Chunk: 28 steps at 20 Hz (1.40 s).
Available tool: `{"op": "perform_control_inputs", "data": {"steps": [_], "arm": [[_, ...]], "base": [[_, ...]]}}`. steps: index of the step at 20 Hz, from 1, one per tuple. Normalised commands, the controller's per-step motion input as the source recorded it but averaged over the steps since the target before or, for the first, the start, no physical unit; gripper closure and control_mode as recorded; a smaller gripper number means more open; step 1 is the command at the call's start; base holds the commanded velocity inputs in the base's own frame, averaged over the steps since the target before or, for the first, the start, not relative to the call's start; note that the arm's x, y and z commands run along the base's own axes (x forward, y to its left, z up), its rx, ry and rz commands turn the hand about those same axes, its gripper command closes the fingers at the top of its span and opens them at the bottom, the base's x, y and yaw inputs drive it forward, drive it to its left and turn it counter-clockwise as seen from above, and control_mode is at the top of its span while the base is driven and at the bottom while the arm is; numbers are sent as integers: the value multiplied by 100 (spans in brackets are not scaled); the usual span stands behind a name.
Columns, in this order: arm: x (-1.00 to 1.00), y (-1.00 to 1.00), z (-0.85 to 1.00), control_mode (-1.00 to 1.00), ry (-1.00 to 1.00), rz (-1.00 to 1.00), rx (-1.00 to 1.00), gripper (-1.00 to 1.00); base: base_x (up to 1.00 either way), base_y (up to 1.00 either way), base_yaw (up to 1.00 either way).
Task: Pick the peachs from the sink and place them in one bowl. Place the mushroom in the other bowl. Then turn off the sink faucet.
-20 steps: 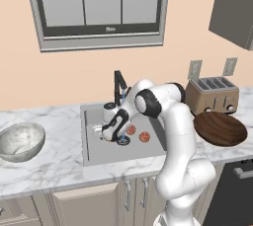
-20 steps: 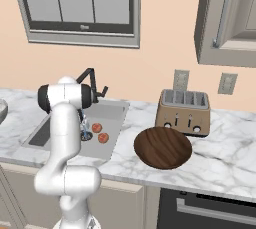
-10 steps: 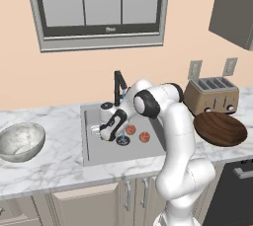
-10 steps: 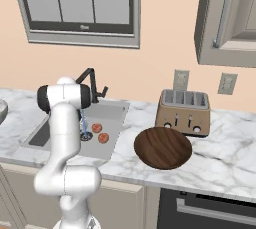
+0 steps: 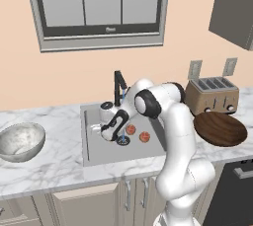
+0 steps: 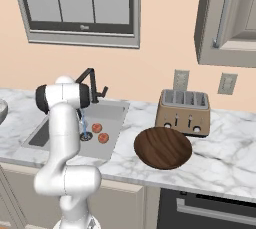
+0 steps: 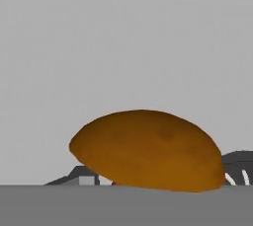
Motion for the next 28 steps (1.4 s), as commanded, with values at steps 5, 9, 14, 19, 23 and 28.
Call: {"op": "perform_control_inputs", "data": {"steps": [5,9,14,19,23,28], "arm": [[-73,-2,55,-100,-34,0,-1,100],[-77,0,83,-100,-35,0,0,100],[-70,0,97,-100,-25,-2,1,100],[-26,-1,100,-100,-3,-1,5,100],[0,0,100,-100,5,0,5,100],[0,10,100,-100,17,0,2,100]], "base": [[0,0,0],[0,0,0],[0,0,0],[0,0,0],[0,0,0],[0,0,0]]}}
